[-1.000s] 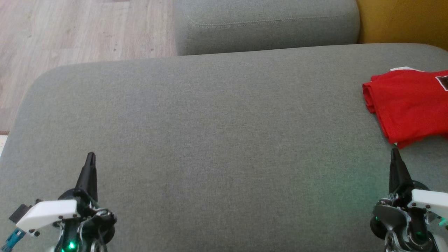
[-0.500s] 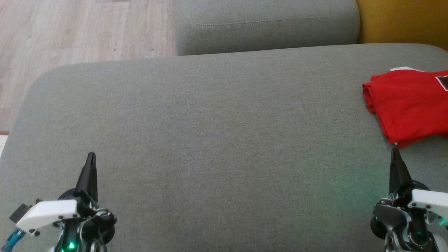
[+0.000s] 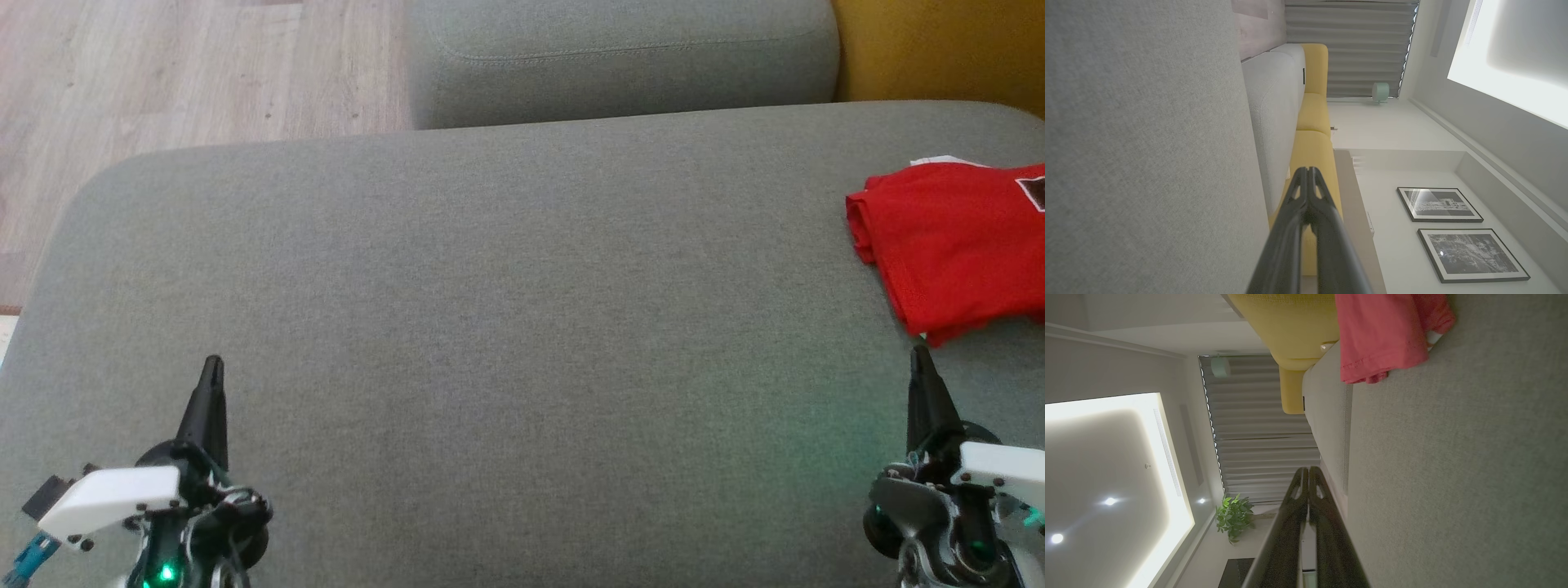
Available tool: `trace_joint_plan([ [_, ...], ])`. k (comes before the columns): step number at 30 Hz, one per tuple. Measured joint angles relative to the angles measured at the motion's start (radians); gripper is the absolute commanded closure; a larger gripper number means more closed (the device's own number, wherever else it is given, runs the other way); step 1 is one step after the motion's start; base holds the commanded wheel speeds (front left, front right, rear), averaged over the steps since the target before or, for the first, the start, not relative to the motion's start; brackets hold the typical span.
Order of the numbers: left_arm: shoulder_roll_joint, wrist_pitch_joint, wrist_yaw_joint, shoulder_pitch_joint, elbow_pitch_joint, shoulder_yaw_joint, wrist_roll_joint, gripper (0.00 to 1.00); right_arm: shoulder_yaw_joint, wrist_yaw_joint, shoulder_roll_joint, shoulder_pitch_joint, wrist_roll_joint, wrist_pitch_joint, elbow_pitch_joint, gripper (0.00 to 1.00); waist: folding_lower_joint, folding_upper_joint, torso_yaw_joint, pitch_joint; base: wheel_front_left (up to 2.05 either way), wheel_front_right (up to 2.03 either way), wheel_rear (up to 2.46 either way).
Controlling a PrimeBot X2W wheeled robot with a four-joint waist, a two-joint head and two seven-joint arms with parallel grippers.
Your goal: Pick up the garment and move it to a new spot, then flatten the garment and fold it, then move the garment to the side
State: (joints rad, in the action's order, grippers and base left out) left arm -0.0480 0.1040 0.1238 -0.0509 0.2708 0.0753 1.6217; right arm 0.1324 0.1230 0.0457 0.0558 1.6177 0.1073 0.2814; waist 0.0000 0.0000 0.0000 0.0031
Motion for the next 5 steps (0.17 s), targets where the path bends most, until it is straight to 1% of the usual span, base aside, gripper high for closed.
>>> trace_joint_plan([
  [5,0.000,0.000,0.000,0.000,0.000,0.000,0.000,1.00,0.000,0.000,0.000,0.000,0.000,0.000,0.000,1.00,0.0000,0.0000,0.000,0.000,0.00,0.00,0.00],
])
